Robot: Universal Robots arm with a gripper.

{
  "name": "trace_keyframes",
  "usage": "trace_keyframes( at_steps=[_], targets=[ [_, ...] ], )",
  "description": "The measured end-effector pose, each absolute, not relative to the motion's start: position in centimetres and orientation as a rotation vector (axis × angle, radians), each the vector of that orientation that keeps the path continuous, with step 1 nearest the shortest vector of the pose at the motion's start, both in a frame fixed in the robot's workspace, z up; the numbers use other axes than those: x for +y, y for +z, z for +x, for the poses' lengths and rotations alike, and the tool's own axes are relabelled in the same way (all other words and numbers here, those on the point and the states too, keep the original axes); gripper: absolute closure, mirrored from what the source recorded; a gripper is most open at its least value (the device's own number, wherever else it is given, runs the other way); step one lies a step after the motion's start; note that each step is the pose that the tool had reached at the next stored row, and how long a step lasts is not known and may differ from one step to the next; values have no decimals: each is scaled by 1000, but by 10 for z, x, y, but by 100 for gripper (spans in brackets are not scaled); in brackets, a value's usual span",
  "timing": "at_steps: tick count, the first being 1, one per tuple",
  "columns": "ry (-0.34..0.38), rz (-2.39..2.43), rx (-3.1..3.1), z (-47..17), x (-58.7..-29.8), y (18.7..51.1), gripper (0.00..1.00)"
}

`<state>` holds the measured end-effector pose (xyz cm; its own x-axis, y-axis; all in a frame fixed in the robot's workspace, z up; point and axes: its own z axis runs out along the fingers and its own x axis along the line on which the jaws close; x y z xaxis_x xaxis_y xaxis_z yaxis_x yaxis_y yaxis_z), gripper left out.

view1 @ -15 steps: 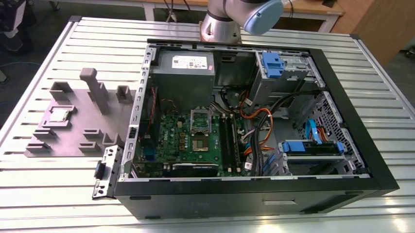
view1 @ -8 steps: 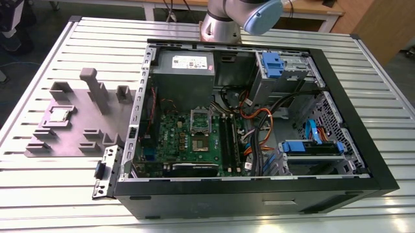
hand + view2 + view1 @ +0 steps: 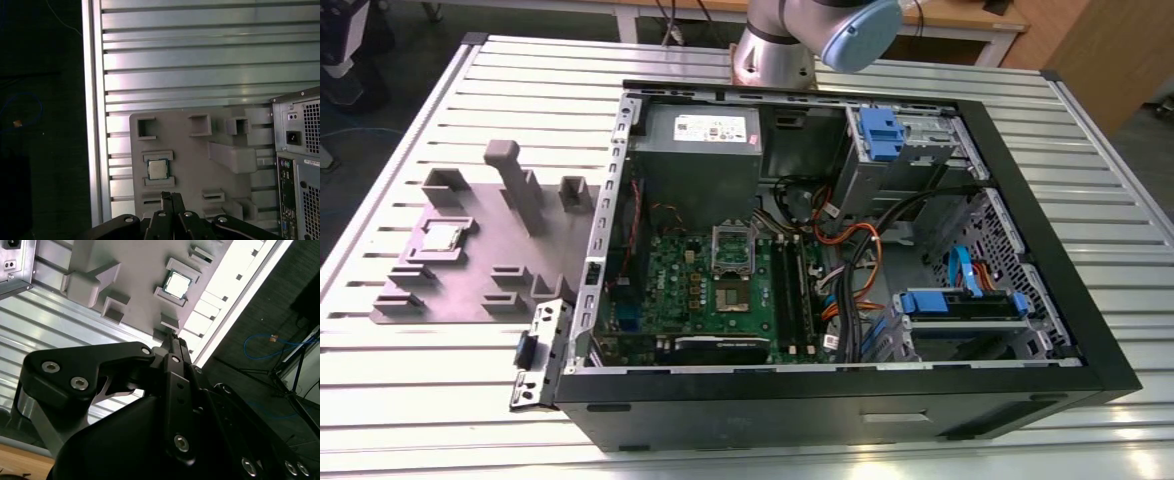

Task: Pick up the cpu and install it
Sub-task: 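Pick up the cpu and move it towards the insertion slot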

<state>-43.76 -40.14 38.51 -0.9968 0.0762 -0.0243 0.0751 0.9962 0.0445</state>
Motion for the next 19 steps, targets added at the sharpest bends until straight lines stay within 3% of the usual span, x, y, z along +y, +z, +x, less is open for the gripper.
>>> trace_keyframes(
  at_steps=[2, 4, 7, 12, 14, 15, 19],
  targets=[
    [68, 118, 3113, -438, -401, 385, 84],
    [68, 118, 3113, -438, -401, 385, 73],
    [68, 118, 3113, -438, -401, 385, 67],
    [68, 118, 3113, -438, -401, 385, 44],
    [68, 111, 3113, -439, -401, 383, 44],
    [68, 102, 3114, -439, -401, 382, 37],
    [69, 61, 3115, -441, -401, 375, 37]
  ],
)
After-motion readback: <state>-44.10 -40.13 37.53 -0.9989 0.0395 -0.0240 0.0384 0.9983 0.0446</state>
